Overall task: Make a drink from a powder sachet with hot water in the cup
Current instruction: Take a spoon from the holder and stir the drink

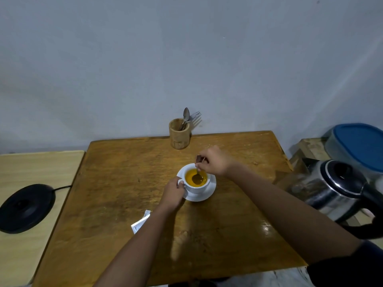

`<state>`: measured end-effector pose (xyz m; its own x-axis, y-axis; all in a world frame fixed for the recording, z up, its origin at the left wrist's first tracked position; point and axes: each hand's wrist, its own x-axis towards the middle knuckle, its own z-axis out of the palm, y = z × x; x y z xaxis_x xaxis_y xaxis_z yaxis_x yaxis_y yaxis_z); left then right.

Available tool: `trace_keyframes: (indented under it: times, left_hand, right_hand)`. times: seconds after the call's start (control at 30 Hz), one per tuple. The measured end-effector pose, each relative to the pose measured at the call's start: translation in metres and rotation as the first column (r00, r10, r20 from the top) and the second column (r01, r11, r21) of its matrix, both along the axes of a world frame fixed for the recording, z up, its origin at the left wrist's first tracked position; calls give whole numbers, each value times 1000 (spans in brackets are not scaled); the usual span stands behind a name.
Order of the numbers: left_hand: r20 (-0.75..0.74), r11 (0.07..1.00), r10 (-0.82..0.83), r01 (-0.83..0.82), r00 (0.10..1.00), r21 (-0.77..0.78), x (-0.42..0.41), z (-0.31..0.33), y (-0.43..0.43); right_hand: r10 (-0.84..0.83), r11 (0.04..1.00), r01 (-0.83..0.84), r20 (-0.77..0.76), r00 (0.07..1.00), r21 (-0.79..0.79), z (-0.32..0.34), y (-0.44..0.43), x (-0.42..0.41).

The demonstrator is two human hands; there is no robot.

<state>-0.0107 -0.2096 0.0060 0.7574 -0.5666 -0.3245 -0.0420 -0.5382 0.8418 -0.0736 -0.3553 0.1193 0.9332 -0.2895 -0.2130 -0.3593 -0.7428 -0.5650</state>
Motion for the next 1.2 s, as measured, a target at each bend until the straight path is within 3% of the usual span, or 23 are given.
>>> trace_keyframes:
  times: [0.23,0.5,0.63,0.77,0.9,1.03,1.2]
  left_hand:
    - [21,1000,-13,13,1000,-11,1,-3,0]
    - [14,998,-55,54,998,29,3,0,0]
    - [44,996,-66,63,997,64,3,3,-1]
    - [39,996,-69,67,997,61,2,5,-1]
    - [60,996,-70,67,996,53,3,2,0]
    - [75,994,-85,80,994,75,4,2,-1]
    - [85,990,-107,99,991,96,5,1,0]
  right_hand:
    - [191,976,-189,4,982,-108,-6,7,3]
    - [170,969,-180,-71,983,-168,-2,7,-4]
    - [102,991,-106,-59,993,-76,-3,9,-6]
    - [-34,993,26,66,997,119,-9,10,-7]
    - [-160,971,132,128,979,199,-19,14,-8]
    - [-183,976,159,165,969,146,-26,16,-8]
    - [-47,998,51,105,993,-35,-20,15,-5]
